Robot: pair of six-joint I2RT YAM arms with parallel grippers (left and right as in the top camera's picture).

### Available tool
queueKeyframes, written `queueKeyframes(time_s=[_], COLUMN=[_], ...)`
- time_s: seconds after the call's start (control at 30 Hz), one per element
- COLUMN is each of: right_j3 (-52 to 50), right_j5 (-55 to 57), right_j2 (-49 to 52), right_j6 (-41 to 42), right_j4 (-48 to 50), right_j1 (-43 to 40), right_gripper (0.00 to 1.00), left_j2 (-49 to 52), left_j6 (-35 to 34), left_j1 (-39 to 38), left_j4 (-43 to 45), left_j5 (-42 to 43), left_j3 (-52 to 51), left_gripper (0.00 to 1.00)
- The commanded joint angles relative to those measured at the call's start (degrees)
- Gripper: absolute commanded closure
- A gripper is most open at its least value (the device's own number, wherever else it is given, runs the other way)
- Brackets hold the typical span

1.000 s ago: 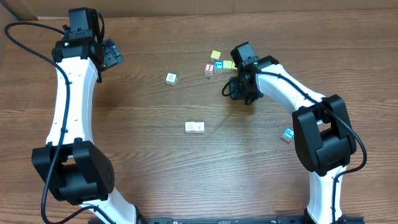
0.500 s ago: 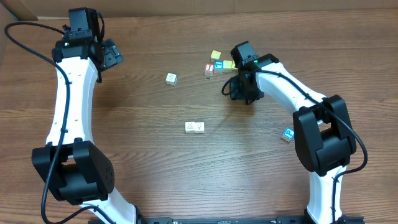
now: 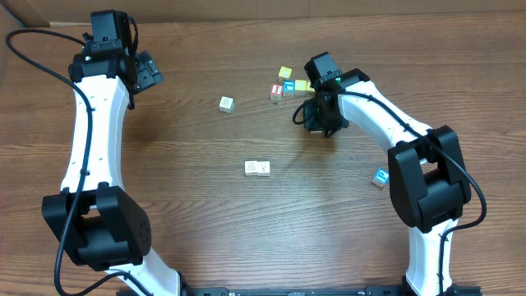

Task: Flip 5 blocks
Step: 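Lift the yellow-faced 'K' block with the right gripper, then carry the 'K' block with the right gripper to the block row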

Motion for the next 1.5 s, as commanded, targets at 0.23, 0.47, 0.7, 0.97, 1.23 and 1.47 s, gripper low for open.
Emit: queueKeyframes(time_s=[0.23,0.47,0.7,0.97,1.23,1.47], right_j3=[0.59,0.61,1.14,1.11,0.83,0.66], right_j5=[-0.26,-0.81,-4.96,-6.36,-9.62,-9.25], right_j2=[0.17,0.17,-0.68,-5.57,-6.16,-6.16], right_j6=[-0.33,-0.31,-0.33,3.72,8.41,13.03], right_j4=[0.85,0.00,-1.79,-7.10,-9.73,-9.70], right_j1=[0.11,0.15,0.61,3.30,7.10,10.84], right_gripper=[0.67,0.68,0.71,0.74,0.74,0.74], left_j2=[-0.85,-0.85,-0.85,-0.85,-0.85,-0.85], left_j6=[-1.27,-1.25,-1.27,-1.27,-1.27,-1.27], left_j1=[0.20,0.20,0.20,0.20,0.20,0.20], left_j4=[0.07,0.04,0.04,0.04,0.04,0.04], left_j5=[-0.79,-0.79,-0.79,-0.79,-0.79,-0.79], left_j3=[1.01,1.01,1.01,1.01,1.01,1.01], left_gripper=[0.00,0.00,0.00,0.00,0.00,0.00])
